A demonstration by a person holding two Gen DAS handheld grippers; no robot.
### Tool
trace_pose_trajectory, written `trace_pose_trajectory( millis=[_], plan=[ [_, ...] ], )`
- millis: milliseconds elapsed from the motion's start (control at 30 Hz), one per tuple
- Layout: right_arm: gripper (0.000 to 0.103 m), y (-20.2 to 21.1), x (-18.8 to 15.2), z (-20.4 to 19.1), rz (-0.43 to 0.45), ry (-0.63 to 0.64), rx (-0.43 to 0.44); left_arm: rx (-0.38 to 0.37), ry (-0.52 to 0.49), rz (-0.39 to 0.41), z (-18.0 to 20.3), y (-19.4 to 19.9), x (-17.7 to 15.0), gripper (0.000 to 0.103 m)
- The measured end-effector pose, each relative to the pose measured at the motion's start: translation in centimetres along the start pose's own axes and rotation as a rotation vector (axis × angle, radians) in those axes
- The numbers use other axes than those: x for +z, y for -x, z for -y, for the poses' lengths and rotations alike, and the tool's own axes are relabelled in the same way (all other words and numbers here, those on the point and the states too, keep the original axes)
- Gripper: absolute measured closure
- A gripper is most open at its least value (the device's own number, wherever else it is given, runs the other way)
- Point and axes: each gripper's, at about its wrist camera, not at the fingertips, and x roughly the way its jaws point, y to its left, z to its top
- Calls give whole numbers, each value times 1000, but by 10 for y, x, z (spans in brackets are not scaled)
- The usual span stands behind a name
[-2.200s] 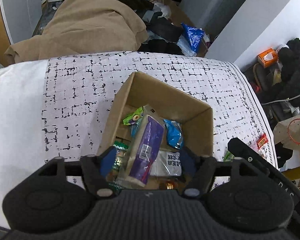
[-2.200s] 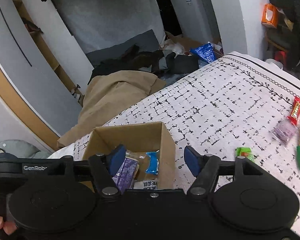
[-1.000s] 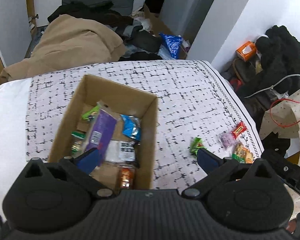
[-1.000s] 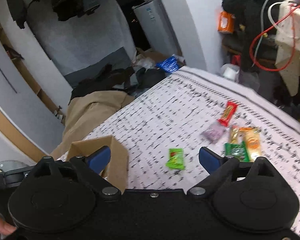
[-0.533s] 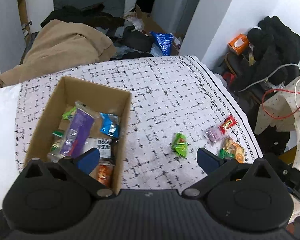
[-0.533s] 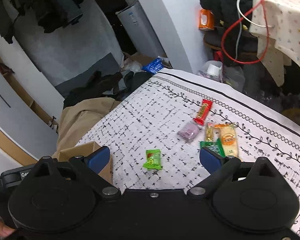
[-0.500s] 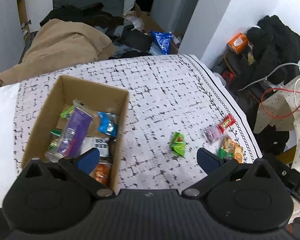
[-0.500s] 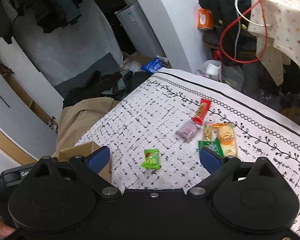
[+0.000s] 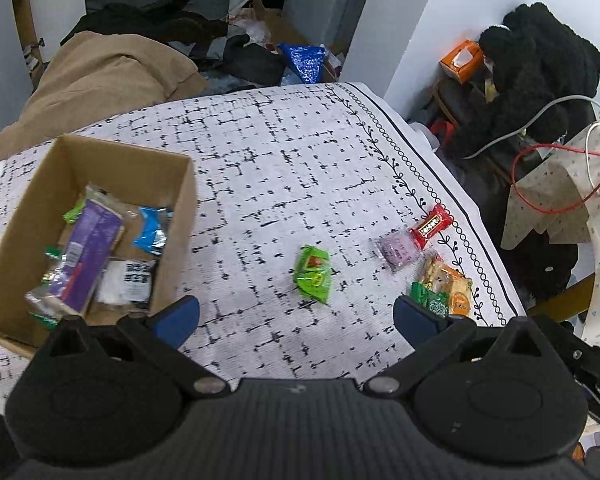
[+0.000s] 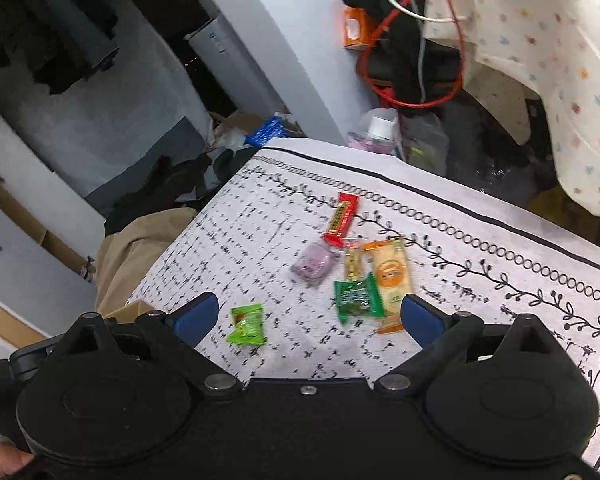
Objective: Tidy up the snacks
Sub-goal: 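Move both open tools from the box back to the snack pile, then grasp the green packet with the left tool while the right tool grasps the orange-labelled cake packet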
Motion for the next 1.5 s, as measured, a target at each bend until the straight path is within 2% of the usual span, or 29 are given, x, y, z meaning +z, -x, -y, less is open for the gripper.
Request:
trace_pose_trajectory(
  millis=[333, 500, 667, 967, 1167, 1333, 1433, 1467, 1500],
  plan=[
    [7, -33, 2, 37, -48, -83, -44, 17, -11, -9, 20, -40, 7, 3],
    [16, -50, 5, 47, -65, -114, -45, 39, -16, -30, 23, -65, 10, 10],
    [35, -70, 8, 61, -88, -151, -61, 63, -6, -62, 23, -94, 14, 18],
    [50, -106, 13, 67, -118, -118, -120, 73, -11, -126, 31, -137, 17, 38],
    [53, -126, 14, 69, -141, -86, -172, 82, -20, -152, 36, -153, 12, 43],
    [53, -142, 11, 64, -189, -74, -162, 101, -40, -135, 39, -154, 9, 46],
    [53, -146, 9, 59, -198, -46, -173, 114, -37, -126, 37, -152, 10, 59],
    [53, -147, 8, 59, -200, -44, -176, 116, -34, -124, 36, -151, 10, 68],
    [54, -147, 9, 60, -200, -45, -177, 113, -28, -123, 34, -150, 11, 68]
  ],
)
